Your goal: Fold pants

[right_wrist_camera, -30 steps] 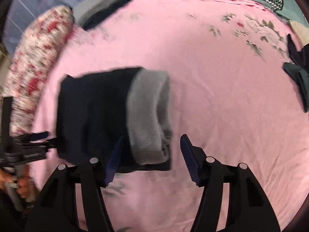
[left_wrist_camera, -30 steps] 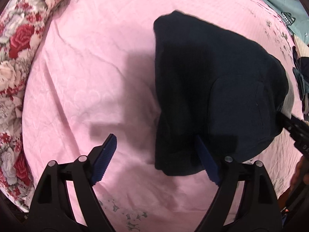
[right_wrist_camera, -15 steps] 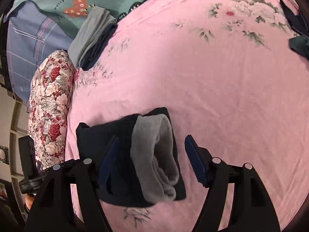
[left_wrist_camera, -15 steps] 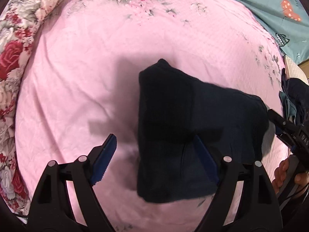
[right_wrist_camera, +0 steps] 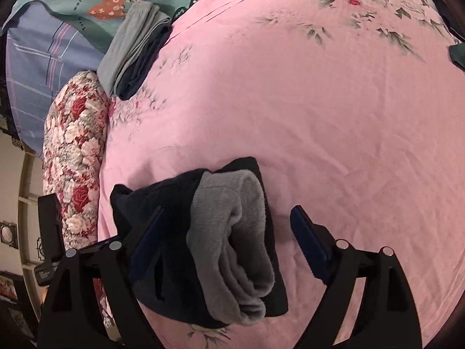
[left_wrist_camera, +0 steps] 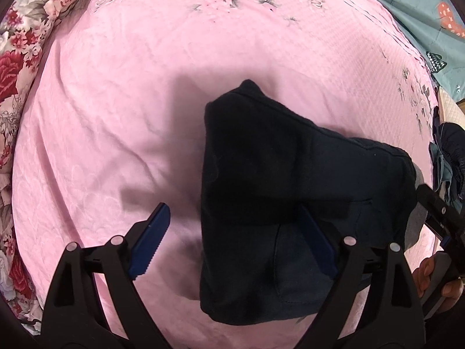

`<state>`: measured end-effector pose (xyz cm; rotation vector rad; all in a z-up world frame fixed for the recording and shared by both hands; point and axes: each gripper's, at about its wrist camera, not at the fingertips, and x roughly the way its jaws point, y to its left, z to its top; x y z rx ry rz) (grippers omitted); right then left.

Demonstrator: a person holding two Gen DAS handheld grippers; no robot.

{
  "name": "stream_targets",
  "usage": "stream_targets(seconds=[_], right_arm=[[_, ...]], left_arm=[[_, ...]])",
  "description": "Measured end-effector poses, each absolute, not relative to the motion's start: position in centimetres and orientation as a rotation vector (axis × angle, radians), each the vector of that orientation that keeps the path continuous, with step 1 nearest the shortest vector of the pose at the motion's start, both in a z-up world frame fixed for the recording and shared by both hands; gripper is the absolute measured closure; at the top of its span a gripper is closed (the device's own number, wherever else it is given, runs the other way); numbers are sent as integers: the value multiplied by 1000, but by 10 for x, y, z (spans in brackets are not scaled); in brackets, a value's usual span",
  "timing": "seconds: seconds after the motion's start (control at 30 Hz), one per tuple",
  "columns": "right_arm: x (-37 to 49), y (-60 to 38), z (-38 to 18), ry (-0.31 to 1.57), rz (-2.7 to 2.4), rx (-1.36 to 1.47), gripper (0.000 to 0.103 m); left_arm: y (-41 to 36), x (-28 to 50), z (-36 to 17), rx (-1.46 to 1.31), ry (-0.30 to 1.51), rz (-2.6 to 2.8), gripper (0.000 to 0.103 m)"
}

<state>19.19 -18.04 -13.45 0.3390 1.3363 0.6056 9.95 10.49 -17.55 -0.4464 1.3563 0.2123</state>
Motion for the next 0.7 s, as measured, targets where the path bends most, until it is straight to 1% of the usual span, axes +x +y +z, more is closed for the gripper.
stream_targets(seconds=[0.03, 0.1, 0.3, 0.33, 0.4, 0.47, 0.53, 0.57, 0.67, 0.7], right_arm=[[191, -181, -135, 1337, 614, 330, 12], [189, -180, -137, 1340, 629, 314, 8], [185, -169, -156, 1414, 675, 303, 8], [184, -166, -160, 1429, 679, 296, 6], [177, -156, -158, 1388, 675, 235, 4], [170, -145, -156, 1355, 670, 135, 4], [165, -139, -156, 1334, 665, 94, 4], [164, -139, -157, 1331, 667, 97, 5], [166, -142, -157, 1334, 666, 100, 16], [166, -143, -156, 1336, 674, 96, 28]], left_arm=[[106, 98, -175, -447, 1355, 213, 13], [106, 97, -173, -442, 1352, 213, 13], [112, 89, -165, -451, 1350, 215, 13], [114, 85, -161, -440, 1347, 222, 13], [116, 81, -159, -413, 1348, 235, 13], [114, 83, -161, -415, 1354, 236, 13], [116, 82, -164, -430, 1366, 244, 13], [117, 81, -166, -439, 1373, 245, 12], [120, 77, -171, -444, 1389, 247, 9], [120, 76, -171, -443, 1392, 246, 9]])
